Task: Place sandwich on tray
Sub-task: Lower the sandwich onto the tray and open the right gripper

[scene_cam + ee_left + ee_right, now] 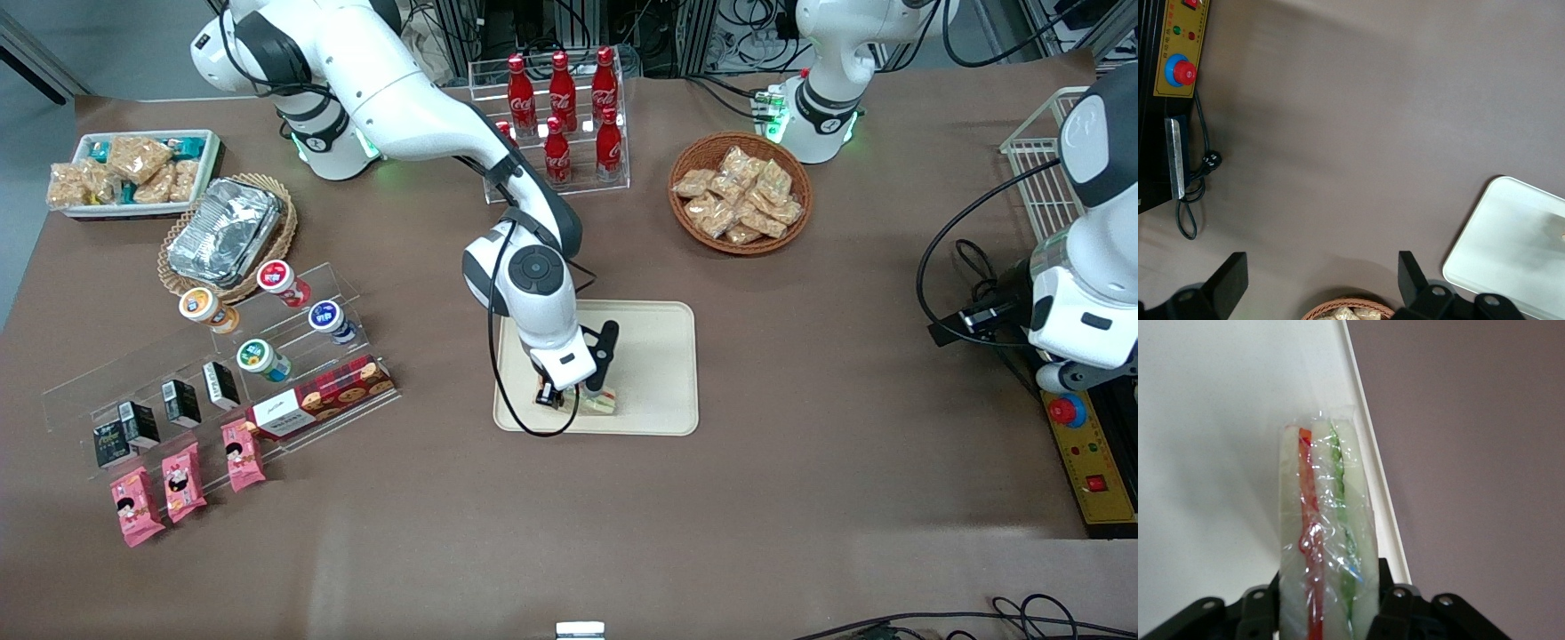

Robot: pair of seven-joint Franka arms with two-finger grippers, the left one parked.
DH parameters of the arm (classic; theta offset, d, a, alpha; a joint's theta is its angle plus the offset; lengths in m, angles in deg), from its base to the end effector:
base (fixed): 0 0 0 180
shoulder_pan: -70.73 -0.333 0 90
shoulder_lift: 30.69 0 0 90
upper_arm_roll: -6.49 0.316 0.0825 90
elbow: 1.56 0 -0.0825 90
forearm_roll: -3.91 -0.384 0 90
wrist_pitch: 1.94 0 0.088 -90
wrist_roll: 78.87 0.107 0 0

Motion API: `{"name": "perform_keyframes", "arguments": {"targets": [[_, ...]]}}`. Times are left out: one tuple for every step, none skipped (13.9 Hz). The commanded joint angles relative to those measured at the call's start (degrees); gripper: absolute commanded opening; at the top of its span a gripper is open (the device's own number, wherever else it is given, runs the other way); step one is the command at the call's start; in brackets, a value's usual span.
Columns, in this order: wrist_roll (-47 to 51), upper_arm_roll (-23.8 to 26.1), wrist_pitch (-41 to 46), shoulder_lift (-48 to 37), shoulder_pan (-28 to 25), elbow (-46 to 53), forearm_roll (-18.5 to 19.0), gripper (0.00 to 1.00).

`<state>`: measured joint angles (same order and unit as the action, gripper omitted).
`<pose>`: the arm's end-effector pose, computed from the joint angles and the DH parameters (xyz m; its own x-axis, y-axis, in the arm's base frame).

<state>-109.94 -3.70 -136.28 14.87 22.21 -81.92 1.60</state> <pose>0.5667 0.4855 0.2505 0.3096 0.9470 0.0854 0.9337 -0.3198 0.1608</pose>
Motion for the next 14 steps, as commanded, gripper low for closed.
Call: {"name": "perform_keyframes", "arguments": {"targets": [[0.31,-0.19,-1.1,1.2,-0.18,1.26,0.82,0.87],[0.31,-0.19,-1.45,1.2,-0.26,0.65,0.82,1.0],[0.23,-0.1,-1.97,1.03,-0.26,0.3,0.82,1.0],[0.23,-0.18,-1.89,0.85,-0.35,0.29,0.82,1.0],[0.14,-0.19,-1.71,0.5,-0.26,0.29,0.82,1.0],[0.14,-0.19,-1.37,-0.02,-0.26,0.29,0.82,1.0],[0.31,-0.1,-1.19,-0.37,-0.18,0.29,0.73,1.0],[0.31,-0.1,-0.4,-1.07,-0.26,0.21,0.65,1.0],[0.31,-0.1,1.52,-2.3,-0.18,0.29,0.21,1.0],[0.31,-0.18,2.67,-3.44,0.26,0.29,0.12,1.0],[0.23,-0.19,4.42,-4.76,0.7,0.21,0.03,1.0],[0.4,-0.27,6.61,-6.6,1.14,0.21,-0.14,1.0],[1.27,-0.19,8.55,-8.36,2.27,0.21,-0.15,1.0],[2.93,-0.19,10.57,-10.03,3.07,-0.32,-0.15,1.0]]}}
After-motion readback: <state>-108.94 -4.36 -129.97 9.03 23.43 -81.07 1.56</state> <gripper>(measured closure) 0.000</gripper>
